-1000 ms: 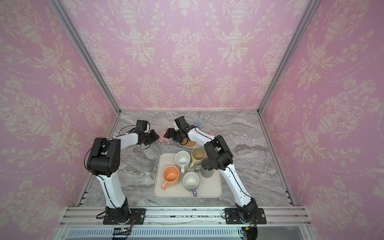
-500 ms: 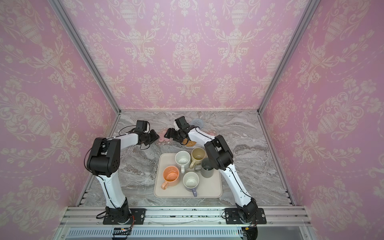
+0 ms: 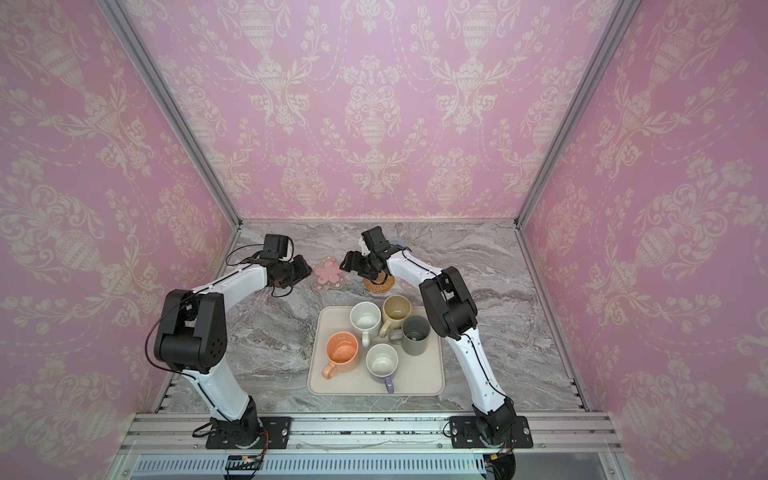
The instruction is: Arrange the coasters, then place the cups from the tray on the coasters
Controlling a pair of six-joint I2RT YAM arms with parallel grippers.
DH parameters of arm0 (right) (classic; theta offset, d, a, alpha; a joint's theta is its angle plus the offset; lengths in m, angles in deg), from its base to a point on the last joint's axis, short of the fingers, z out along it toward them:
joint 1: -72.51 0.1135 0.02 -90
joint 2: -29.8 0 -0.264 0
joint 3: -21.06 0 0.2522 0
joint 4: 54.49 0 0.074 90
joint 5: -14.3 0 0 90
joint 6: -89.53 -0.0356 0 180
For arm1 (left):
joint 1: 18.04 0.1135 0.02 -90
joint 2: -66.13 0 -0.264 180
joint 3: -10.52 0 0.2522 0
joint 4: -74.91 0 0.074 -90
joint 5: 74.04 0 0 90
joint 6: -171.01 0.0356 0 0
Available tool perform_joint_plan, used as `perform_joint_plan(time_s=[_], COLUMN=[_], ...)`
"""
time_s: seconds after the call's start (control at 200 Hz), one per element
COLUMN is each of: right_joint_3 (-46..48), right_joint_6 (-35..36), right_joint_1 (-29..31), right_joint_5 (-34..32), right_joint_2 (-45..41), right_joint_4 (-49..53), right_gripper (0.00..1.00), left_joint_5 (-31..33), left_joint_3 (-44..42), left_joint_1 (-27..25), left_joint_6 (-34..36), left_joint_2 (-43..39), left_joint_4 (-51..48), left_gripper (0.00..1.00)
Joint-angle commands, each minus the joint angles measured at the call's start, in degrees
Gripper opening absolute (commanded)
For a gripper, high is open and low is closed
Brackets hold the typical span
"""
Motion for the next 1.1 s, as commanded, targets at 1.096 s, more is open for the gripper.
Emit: perform_joint_plan(time_s=[1.096], right_joint_3=[47.42], right_joint_6=[16.23], right_joint_1=[-20.01], right_joint_5=[-13.07], right_joint_2=[-45.3], right_joint_4=[7.6], right_gripper=[0.78], left_joint_5=[-1.5], left_joint_3=[16.81], left_joint_1=[-16.68], left_joint_6=[2.81], left_joint_2=[9.42], left_joint_4=[-9.21], left_gripper=[0.35])
